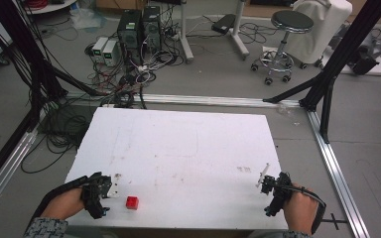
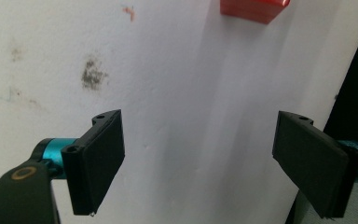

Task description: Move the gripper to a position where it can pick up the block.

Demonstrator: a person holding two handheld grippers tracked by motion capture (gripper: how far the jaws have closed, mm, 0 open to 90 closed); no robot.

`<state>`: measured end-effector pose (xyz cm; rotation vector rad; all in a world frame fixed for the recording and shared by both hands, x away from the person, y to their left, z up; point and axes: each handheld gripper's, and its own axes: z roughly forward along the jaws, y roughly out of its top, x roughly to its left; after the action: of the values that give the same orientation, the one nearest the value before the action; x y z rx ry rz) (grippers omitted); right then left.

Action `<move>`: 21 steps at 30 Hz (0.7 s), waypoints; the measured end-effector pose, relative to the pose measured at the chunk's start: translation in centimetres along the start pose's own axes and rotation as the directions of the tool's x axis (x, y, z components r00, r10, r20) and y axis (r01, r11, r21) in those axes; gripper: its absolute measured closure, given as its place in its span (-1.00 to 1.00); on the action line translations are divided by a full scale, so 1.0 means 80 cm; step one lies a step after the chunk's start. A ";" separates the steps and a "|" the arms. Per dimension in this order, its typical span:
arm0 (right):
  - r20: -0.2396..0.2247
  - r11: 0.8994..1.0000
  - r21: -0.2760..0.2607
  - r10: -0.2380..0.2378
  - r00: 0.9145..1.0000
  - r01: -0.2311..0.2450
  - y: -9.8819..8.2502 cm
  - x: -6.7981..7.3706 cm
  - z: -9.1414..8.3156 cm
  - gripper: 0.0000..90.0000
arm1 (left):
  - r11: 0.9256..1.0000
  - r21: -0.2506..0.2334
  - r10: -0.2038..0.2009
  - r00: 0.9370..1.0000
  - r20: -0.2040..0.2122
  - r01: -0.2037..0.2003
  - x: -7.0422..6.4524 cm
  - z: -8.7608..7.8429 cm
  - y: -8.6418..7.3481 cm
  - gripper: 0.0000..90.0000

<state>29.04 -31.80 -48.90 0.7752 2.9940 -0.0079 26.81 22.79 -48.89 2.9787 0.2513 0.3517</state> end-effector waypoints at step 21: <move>0.000 1.000 -0.015 -0.008 1.000 0.008 0.001 0.000 -0.003 -0.92 | 0.990 -0.001 0.143 0.982 0.120 -0.144 0.004 0.008 0.054 -0.63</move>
<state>29.07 -31.72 -48.69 0.7622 2.9931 0.0144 27.93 18.59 -48.83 3.0197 0.0247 0.1855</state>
